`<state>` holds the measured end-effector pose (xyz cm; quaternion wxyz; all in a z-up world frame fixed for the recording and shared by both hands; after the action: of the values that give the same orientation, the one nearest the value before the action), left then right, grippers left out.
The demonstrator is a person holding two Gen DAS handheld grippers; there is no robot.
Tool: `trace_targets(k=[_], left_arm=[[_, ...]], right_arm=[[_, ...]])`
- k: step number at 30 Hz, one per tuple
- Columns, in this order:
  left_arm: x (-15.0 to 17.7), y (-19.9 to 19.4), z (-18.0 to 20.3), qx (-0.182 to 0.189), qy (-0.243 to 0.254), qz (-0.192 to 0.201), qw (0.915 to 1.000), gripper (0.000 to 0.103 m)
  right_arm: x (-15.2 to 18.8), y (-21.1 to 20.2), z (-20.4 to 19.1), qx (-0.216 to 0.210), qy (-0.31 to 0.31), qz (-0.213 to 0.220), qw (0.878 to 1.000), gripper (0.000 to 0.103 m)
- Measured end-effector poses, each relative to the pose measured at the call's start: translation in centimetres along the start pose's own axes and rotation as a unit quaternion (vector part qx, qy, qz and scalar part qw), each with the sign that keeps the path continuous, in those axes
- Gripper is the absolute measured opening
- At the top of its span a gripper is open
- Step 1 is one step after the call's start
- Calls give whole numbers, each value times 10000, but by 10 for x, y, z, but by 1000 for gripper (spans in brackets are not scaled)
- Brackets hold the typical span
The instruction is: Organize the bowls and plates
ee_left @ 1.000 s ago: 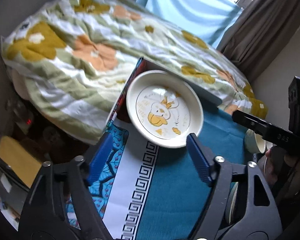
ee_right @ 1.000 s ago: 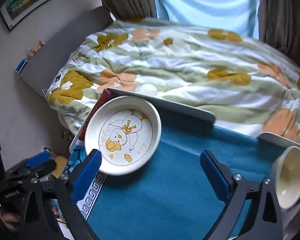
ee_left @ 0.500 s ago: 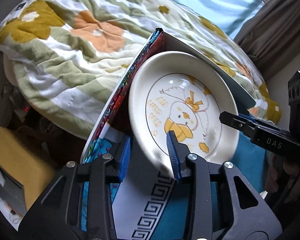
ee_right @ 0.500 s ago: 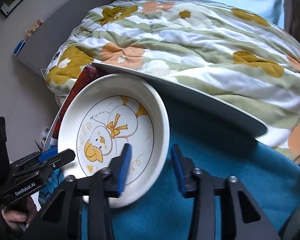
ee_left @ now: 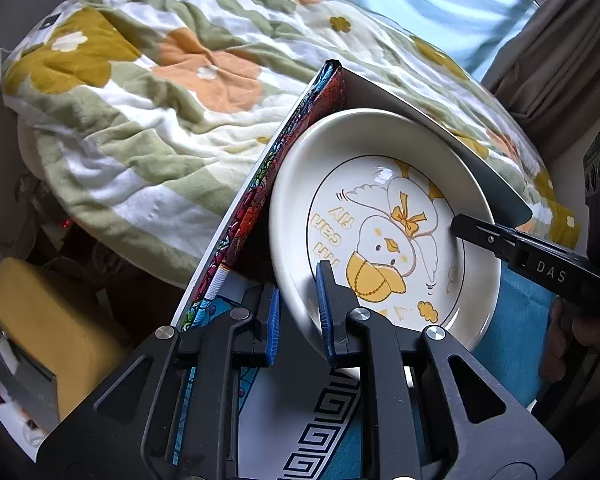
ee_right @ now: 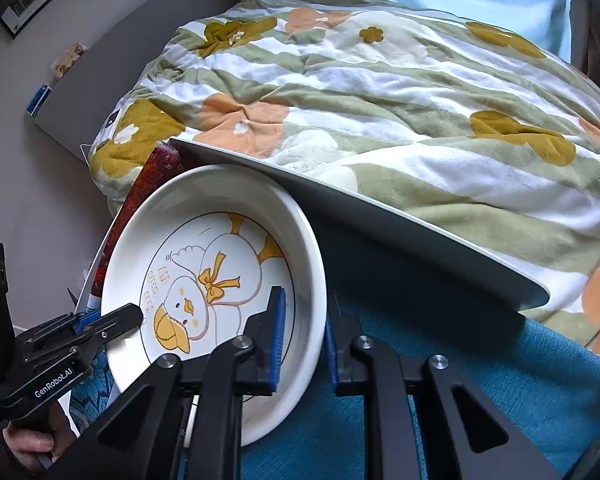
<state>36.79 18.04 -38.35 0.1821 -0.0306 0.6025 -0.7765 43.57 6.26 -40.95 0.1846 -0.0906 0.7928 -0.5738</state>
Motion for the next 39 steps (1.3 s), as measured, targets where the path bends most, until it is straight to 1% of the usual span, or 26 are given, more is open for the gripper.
trace_targets(k=[8, 11, 13, 19, 26, 29, 32, 35, 37, 39], left_arm=[[2, -3, 2, -64, 58, 30, 10000, 14], [5, -4, 2, -32, 100, 22, 9999, 14], [8, -7, 3, 34, 134, 36, 9999, 14], [16, -17, 9, 79, 262, 86, 9996, 14], [22, -48, 26, 126, 585, 278, 9978, 14], [26, -68, 41, 161, 861, 404, 9953, 14], [33, -89, 60, 219, 1203, 526, 9911, 14], [45, -107, 81, 305, 1559, 631, 9853, 14], [55, -117, 97, 398, 1818, 641, 9804, 14], [67, -124, 110, 469, 2034, 632, 9759, 14]], right_arm=[[3, -3, 4, -29, 7, 30, 10000, 15], [7, -7, 1, 68, -57, 81, 9999, 15], [11, -12, -1, 130, -105, 150, 9997, 15], [21, -27, -6, 200, -158, 360, 9990, 15], [41, -60, -10, 275, -73, 743, 9968, 15], [55, -84, -11, 339, 64, 972, 9947, 15], [72, -107, -10, 422, 228, 1174, 9919, 15], [95, -132, -9, 584, 439, 1384, 9877, 15], [114, -146, -6, 699, 637, 1469, 9846, 15], [133, -158, -3, 722, 828, 1549, 9818, 15]])
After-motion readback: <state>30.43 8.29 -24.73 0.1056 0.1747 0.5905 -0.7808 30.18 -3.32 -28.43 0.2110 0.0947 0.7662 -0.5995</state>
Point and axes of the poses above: each gripper's, at about its wrist camera, not at the fingertips, and y roughly the way its jaws point, z to its right, x to its underside, the point moved 7 cm from there along y, roughly the way its jaws point, and after that the axes turned 13 degrees about -z, right-handed, at the moved point
